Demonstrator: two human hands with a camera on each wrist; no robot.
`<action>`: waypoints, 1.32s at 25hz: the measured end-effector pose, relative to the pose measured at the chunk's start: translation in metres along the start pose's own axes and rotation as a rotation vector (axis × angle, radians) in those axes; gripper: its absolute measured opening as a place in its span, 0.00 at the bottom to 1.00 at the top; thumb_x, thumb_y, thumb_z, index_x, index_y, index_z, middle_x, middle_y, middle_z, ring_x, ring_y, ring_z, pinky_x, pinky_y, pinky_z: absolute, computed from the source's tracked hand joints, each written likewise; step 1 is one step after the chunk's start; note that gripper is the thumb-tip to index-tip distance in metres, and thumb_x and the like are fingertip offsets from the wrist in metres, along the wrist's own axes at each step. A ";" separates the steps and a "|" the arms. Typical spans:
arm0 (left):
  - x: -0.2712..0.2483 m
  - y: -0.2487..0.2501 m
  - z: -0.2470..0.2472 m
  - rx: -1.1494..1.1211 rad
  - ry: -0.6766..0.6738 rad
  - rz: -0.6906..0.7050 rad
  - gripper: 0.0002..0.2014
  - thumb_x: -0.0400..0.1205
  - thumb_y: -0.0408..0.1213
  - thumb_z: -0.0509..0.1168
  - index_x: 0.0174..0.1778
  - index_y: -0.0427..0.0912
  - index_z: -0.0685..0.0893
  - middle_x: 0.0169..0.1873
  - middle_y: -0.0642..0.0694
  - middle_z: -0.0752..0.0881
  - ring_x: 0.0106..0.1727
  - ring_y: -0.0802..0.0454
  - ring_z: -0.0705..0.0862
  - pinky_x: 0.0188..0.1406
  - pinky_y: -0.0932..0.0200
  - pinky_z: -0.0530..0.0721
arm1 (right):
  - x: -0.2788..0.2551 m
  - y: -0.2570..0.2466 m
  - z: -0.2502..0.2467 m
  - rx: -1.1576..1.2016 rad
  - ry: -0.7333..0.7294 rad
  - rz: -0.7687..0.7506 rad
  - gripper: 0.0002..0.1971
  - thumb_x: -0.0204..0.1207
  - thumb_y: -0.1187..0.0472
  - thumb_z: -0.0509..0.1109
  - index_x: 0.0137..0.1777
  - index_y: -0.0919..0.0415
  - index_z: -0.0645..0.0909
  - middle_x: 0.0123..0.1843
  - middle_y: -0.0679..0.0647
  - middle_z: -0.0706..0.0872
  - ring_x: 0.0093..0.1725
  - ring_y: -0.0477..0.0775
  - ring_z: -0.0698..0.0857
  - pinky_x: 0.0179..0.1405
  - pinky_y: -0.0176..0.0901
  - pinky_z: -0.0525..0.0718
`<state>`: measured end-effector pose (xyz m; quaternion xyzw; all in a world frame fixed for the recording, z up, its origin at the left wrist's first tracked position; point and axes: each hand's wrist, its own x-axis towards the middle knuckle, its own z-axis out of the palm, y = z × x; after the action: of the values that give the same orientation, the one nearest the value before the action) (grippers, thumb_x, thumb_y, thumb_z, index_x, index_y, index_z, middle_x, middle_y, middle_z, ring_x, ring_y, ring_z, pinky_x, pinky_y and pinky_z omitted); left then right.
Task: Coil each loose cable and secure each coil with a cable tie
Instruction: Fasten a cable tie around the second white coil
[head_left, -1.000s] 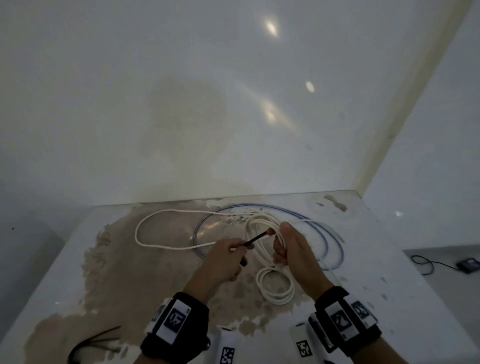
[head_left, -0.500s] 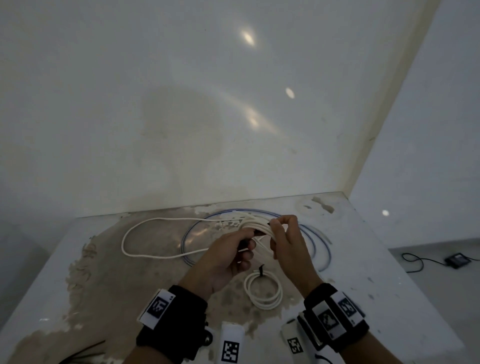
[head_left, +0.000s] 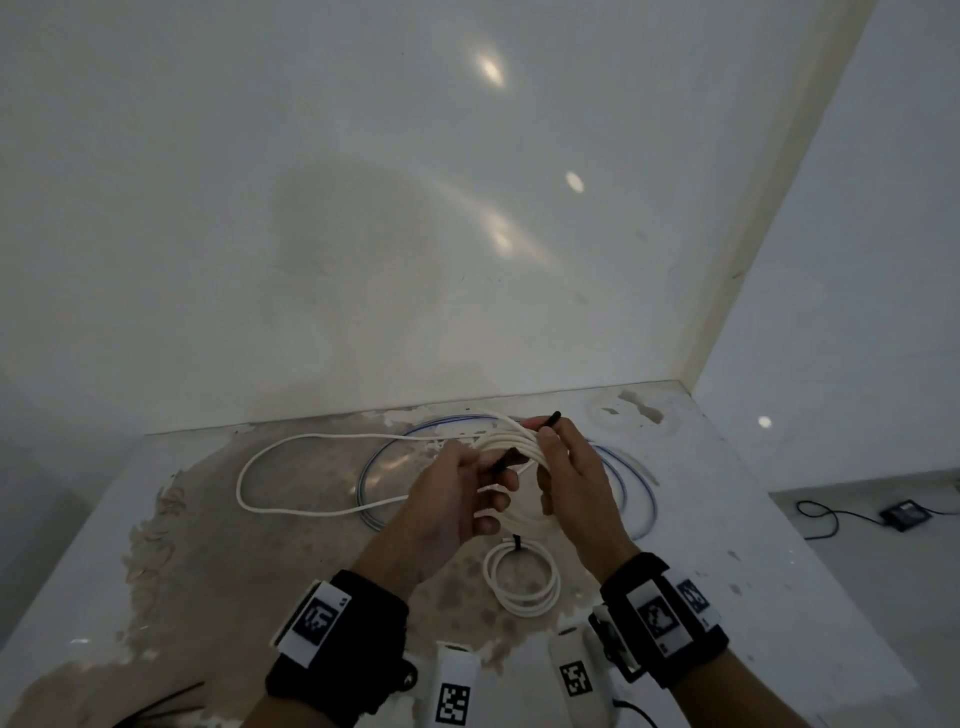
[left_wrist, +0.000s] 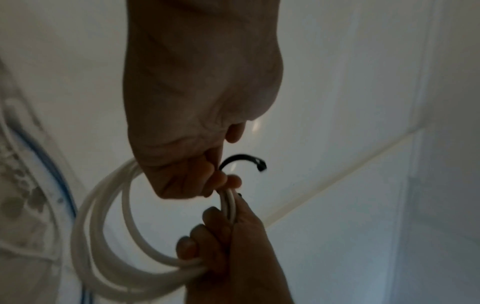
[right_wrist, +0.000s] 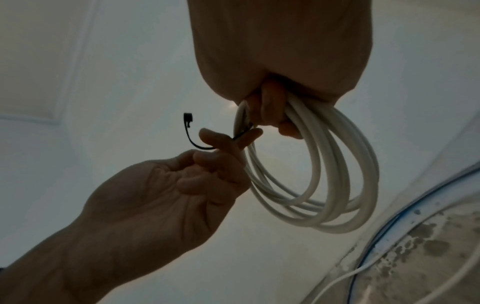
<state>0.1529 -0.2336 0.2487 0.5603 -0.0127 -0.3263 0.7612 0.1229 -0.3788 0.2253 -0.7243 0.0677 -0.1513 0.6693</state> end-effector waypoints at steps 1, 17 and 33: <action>-0.001 0.001 -0.002 0.062 -0.016 0.018 0.19 0.86 0.38 0.50 0.57 0.37 0.85 0.37 0.45 0.85 0.32 0.53 0.76 0.26 0.60 0.69 | 0.000 0.001 0.000 0.012 0.021 0.009 0.13 0.90 0.57 0.57 0.52 0.52 0.84 0.28 0.52 0.71 0.26 0.48 0.67 0.22 0.41 0.66; 0.004 -0.030 -0.010 1.037 0.352 0.814 0.15 0.86 0.50 0.44 0.45 0.44 0.68 0.37 0.50 0.73 0.38 0.53 0.73 0.38 0.53 0.73 | -0.028 0.008 0.026 -0.031 0.025 -0.065 0.14 0.88 0.61 0.61 0.52 0.56 0.89 0.27 0.42 0.83 0.25 0.41 0.77 0.24 0.33 0.73; 0.006 -0.037 -0.008 1.175 0.411 0.907 0.08 0.87 0.47 0.44 0.51 0.50 0.67 0.21 0.57 0.71 0.18 0.60 0.71 0.18 0.70 0.65 | -0.021 0.008 0.005 -0.909 0.246 -0.568 0.16 0.82 0.50 0.61 0.49 0.55 0.89 0.41 0.49 0.86 0.39 0.51 0.83 0.40 0.46 0.79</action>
<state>0.1428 -0.2360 0.2115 0.8619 -0.2708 0.1885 0.3850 0.1053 -0.3686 0.2140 -0.9072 0.0058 -0.3651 0.2090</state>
